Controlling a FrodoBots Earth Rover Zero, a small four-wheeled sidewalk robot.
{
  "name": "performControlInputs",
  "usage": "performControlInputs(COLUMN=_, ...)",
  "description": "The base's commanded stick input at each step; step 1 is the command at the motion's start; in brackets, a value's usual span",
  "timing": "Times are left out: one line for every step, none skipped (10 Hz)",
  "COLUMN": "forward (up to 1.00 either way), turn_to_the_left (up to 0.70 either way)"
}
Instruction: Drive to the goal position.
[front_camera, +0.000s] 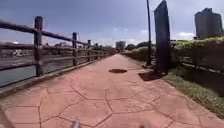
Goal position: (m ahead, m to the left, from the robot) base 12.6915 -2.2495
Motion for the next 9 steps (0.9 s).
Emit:
performControlInputs(forward=0.7, turn_to_the_left=-0.17)
performControlInputs(forward=0.7, turn_to_the_left=0.0)
performControlInputs(forward=0.7, turn_to_the_left=0.0)
performControlInputs(forward=0.7, turn_to_the_left=0.0)
performControlInputs(forward=0.7, turn_to_the_left=0.0)
performControlInputs(forward=0.7, turn_to_the_left=0.0)
performControlInputs(forward=0.7, turn_to_the_left=0.0)
performControlInputs(forward=0.7, turn_to_the_left=-0.32)
performControlInputs(forward=0.7, turn_to_the_left=-0.35)
